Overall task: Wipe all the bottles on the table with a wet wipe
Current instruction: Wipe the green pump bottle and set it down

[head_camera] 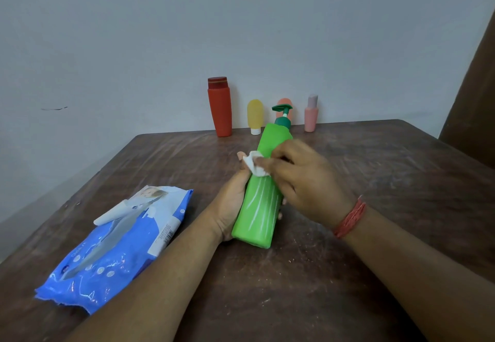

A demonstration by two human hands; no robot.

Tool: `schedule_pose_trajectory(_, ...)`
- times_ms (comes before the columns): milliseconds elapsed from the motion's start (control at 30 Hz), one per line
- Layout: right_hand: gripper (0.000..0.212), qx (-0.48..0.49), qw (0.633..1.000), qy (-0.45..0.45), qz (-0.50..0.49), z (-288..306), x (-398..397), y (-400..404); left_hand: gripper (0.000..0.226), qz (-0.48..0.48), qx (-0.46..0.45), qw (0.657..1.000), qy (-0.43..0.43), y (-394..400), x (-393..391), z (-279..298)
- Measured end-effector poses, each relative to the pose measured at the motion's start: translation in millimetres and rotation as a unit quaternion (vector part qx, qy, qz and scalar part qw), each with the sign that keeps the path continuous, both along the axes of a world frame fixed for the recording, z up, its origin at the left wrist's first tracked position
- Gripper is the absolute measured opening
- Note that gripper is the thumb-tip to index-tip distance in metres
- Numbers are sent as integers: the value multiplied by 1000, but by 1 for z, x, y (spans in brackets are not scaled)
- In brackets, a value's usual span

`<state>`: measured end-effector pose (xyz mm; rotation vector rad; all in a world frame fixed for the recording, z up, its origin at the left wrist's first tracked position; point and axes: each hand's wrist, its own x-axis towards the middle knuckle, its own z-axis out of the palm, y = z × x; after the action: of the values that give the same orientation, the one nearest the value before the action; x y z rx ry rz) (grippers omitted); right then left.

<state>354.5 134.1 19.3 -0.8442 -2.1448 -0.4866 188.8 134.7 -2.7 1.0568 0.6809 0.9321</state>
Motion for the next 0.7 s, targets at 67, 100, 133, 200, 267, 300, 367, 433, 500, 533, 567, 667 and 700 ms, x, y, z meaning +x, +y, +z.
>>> schedule_pose_trajectory(67, 27, 2, 997, 57, -58, 5, 2, 9, 81, -8, 1, 1000, 11, 2, 0, -1)
schedule_pose_trajectory(100, 31, -8, 992, 90, -83, 7, 3, 12, 85, -12, 1, 1000, 16, 3, 0, -2)
schedule_pose_trajectory(133, 34, -20, 992, 92, -87, 7, 3, 12, 87, -14, -1, 1000, 16, 2, 1, -1)
schedule_pose_trajectory(200, 34, -31, 999, 21, -31, 2, 2, 3, 80, -6, -4, 1000, 10, 2, 1, -2)
schedule_pose_trajectory(267, 33, -26, 999, -23, -2, 1, 3, 1, 76, -1, -5, 1000, 4, 2, 1, -1)
schedule_pose_trajectory(300, 33, -24, 999, -3, -21, 2, 4, 4, 80, -1, -5, 1000, 6, 3, 1, -2)
schedule_pose_trajectory(367, 34, -32, 995, 62, -73, 6, 5, 10, 87, -1, -2, 1000, 16, 3, 0, -1)
schedule_pose_trajectory(433, 25, -54, 998, 35, -12, 5, 5, 8, 80, 10, 8, 999, 29, 1, 1, 0)
schedule_pose_trajectory(500, 20, -71, 996, -10, 56, 1, 4, 1, 64, 30, 15, 999, 39, 0, 2, 1)
schedule_pose_trajectory(533, 20, -70, 996, -7, 53, 0, 4, 3, 58, 35, 15, 999, 33, 0, 3, 3)
schedule_pose_trajectory(567, 22, -70, 997, 17, 28, 0, 5, 8, 61, 31, 15, 999, 25, 1, 2, 2)
schedule_pose_trajectory(667, 30, -73, 994, 73, -23, 2, 8, 13, 91, 17, -10, 999, 26, 3, 2, 0)
schedule_pose_trajectory(700, 26, -70, 996, 58, -1, 2, 8, 11, 94, 13, -14, 999, 25, 4, 1, -2)
